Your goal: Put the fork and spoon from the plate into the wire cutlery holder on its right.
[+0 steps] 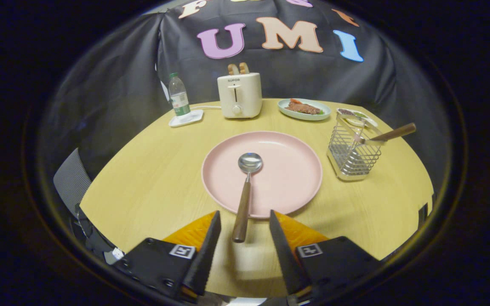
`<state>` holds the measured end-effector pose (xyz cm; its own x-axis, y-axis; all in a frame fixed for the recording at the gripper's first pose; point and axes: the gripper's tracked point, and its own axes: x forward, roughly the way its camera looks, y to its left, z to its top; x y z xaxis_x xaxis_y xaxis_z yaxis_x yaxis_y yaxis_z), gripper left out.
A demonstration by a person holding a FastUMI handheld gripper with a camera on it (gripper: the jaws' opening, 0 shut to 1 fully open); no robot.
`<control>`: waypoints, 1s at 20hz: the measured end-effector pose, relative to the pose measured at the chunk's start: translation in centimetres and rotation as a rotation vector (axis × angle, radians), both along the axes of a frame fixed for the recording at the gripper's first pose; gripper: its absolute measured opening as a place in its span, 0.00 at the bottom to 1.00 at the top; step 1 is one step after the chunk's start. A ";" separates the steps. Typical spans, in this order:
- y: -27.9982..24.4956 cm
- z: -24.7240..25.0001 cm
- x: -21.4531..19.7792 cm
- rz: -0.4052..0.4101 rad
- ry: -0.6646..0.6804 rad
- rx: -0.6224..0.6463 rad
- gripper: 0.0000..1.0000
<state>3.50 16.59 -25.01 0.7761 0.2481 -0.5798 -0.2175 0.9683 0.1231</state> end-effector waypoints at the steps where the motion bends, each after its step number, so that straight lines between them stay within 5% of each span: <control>1: 0.0 -0.1 0.2 -0.003 0.000 -0.003 0.65; 5: 0.3 0.1 0.4 -0.008 0.008 0.008 0.51; 7: 0.1 -0.2 0.5 -0.017 0.013 -0.001 0.20; 14: -0.4 0.1 0.8 -0.025 0.009 -0.047 0.04; 20: -1.1 1.0 0.7 -0.029 0.004 -0.045 0.04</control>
